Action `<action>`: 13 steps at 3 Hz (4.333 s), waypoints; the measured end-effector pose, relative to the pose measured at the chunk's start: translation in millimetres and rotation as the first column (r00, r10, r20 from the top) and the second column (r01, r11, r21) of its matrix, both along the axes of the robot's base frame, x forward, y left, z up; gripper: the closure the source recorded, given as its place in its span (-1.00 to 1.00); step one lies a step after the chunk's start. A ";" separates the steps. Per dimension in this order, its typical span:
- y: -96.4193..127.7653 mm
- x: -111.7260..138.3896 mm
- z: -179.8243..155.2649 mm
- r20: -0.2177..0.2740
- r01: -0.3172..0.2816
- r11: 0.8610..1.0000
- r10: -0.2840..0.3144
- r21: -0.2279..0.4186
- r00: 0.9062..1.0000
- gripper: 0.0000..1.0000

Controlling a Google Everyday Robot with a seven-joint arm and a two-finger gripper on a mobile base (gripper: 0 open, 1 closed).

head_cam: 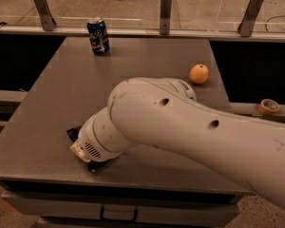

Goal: Move rxbar blueberry near pepsi can

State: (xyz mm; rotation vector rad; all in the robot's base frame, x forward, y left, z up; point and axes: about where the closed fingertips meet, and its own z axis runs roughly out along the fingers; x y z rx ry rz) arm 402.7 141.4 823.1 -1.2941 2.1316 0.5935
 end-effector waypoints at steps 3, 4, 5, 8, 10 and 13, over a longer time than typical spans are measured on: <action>-98.8 121.3 115.3 0.234 -0.077 0.984 0.038 0.161 0.972 1.00; -99.2 133.3 157.6 0.357 -0.133 0.979 0.070 0.154 0.931 1.00; -99.0 133.1 157.8 0.357 -0.133 0.979 0.070 0.154 0.931 1.00; -89.8 198.6 174.8 0.503 -0.203 0.972 0.120 0.115 0.856 1.00; -47.1 299.2 120.5 0.558 -0.223 0.966 0.114 0.132 0.822 1.00; -64.0 353.3 55.3 0.514 -0.164 0.984 0.108 0.064 0.851 0.66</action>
Offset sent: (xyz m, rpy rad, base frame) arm 0.2103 -0.1161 0.3134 0.3282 -0.7728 0.2793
